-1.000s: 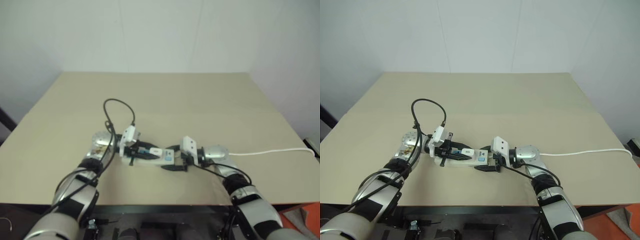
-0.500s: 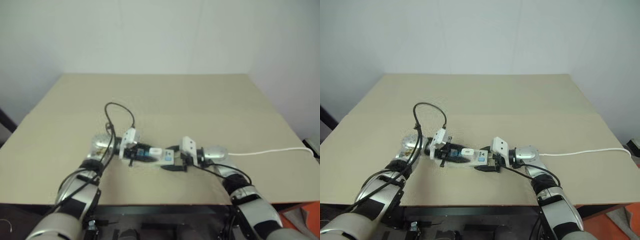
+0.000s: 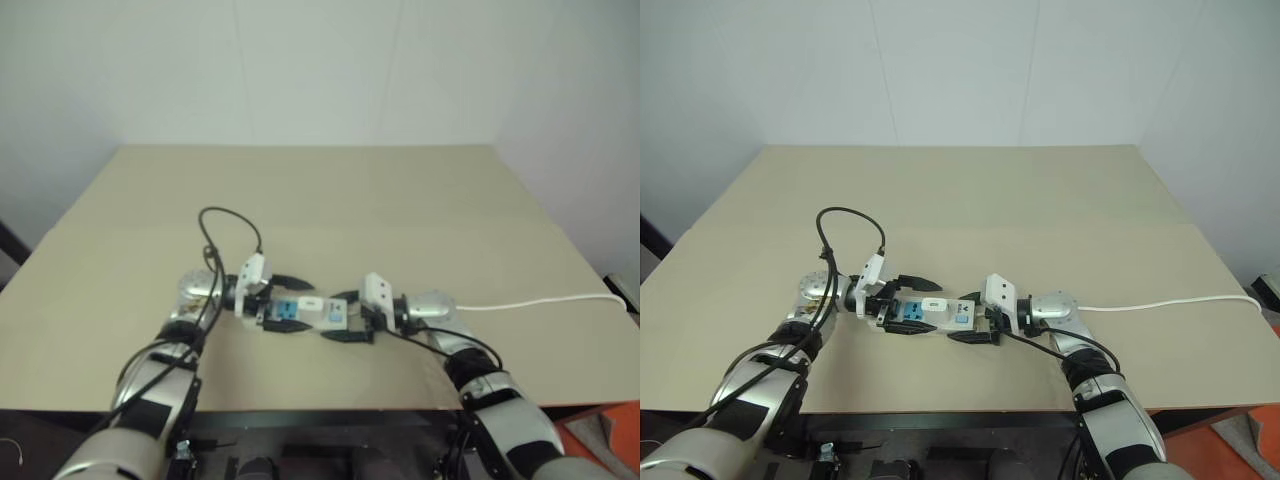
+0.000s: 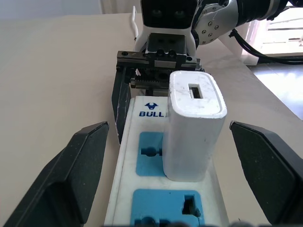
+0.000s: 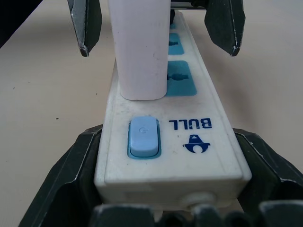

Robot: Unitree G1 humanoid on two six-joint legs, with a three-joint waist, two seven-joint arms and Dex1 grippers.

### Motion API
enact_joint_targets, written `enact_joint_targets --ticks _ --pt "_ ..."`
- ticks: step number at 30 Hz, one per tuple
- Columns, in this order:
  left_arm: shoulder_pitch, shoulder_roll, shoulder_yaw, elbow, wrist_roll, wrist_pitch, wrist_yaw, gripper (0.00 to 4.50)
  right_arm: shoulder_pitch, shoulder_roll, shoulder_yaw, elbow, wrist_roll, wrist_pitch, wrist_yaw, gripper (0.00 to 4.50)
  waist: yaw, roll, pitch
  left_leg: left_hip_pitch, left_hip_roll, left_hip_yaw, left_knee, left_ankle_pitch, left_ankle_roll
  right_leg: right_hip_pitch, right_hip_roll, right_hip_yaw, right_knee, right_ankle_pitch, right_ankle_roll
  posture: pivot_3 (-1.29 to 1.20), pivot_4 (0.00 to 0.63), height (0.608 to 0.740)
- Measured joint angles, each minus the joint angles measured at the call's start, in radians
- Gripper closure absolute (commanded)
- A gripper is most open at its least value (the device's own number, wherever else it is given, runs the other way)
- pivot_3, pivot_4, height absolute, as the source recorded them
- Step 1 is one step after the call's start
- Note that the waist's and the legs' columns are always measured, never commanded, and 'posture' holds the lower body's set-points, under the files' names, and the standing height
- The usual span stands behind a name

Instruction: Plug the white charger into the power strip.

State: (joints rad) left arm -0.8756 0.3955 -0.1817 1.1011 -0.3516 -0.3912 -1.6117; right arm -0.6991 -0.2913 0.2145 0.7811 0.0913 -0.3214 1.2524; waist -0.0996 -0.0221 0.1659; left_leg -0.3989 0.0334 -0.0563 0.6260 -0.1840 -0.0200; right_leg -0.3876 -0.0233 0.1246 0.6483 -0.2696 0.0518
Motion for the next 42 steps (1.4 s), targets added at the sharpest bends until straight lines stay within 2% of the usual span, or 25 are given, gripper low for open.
enact_joint_targets --ticks 5,8,15,20,24,26,32,37,42 --pt "0.01 0.113 -0.051 -0.101 -0.107 0.119 0.0 0.04 -0.005 -0.001 -0.009 -0.009 0.012 0.056 0.012 1.08 0.0 0.0 0.001 -0.002 0.0 0.0 0.0 0.0 0.0 -0.001 0.0 0.0 0.0 0.0 0.0 0.0 0.15 0.74" --pt "0.016 0.176 -0.054 -0.128 -0.152 0.126 0.0 0.0 -0.004 -0.008 -0.011 -0.016 0.011 0.076 0.016 0.05 0.002 0.0 0.001 -0.002 0.0 0.0 0.0 0.0 0.0 -0.001 0.0 0.0 -0.001 0.0 0.0 0.0 0.15 0.74" --pt "0.047 0.278 -0.002 -0.134 -0.195 0.131 0.0 0.0 0.062 -0.09 -0.032 -0.169 0.049 0.141 0.063 0.05 0.009 0.001 0.005 -0.009 0.0 -0.001 0.0 0.0 0.0 -0.007 -0.001 -0.002 -0.001 0.0 0.0 0.0 0.15 0.74" --pt "0.136 0.394 0.028 -0.217 -0.213 0.132 0.001 0.0 0.205 -0.253 -0.103 -0.464 0.136 0.232 0.089 0.05 0.018 0.001 0.006 -0.017 0.0 0.0 -0.002 0.0 0.0 -0.016 -0.002 -0.002 0.0 0.0 -0.003 0.0 0.15 0.74" --pt "0.243 0.504 0.043 -0.321 -0.23 0.153 0.001 0.0 0.348 -0.456 -0.214 -0.688 0.239 0.365 0.121 0.05 0.032 0.001 0.006 -0.017 0.001 0.0 -0.002 -0.001 0.0 -0.016 -0.002 -0.002 0.0 -0.001 -0.002 0.0 0.15 0.74" --pt "0.288 0.549 0.058 -0.353 -0.24 0.179 0.0 0.0 0.407 -0.517 -0.277 -0.75 0.28 0.404 0.121 0.05 0.033 0.001 0.006 -0.016 0.001 0.0 -0.002 -0.001 0.0 -0.016 -0.002 -0.003 0.0 -0.001 -0.002 0.0 0.15 0.74" --pt "0.335 0.533 0.149 -0.433 -0.236 0.203 0.001 0.0 0.512 -0.568 -0.354 -0.827 0.305 0.414 0.09 0.05 0.039 0.001 0.006 -0.014 0.001 0.003 0.0 0.0 0.0 -0.014 -0.002 -0.001 0.0 0.0 -0.001 0.0 0.15 0.74" --pt "0.368 0.479 0.178 -0.507 -0.203 0.24 0.012 0.0 0.535 -0.589 -0.385 -0.833 0.302 0.411 0.056 0.05 0.041 0.0 0.006 -0.015 0.001 0.003 0.0 0.0 0.0 -0.015 -0.002 -0.001 0.0 0.0 -0.002 0.0 0.15 0.74" --pt "0.371 0.469 0.216 -0.557 -0.198 0.287 0.019 0.0 0.549 -0.627 -0.427 -0.831 0.305 0.411 0.045 0.05 0.041 0.0 0.006 -0.016 0.001 0.003 0.0 0.0 0.0 -0.016 -0.002 -0.001 0.0 -0.001 -0.002 0.0 0.15 0.74"
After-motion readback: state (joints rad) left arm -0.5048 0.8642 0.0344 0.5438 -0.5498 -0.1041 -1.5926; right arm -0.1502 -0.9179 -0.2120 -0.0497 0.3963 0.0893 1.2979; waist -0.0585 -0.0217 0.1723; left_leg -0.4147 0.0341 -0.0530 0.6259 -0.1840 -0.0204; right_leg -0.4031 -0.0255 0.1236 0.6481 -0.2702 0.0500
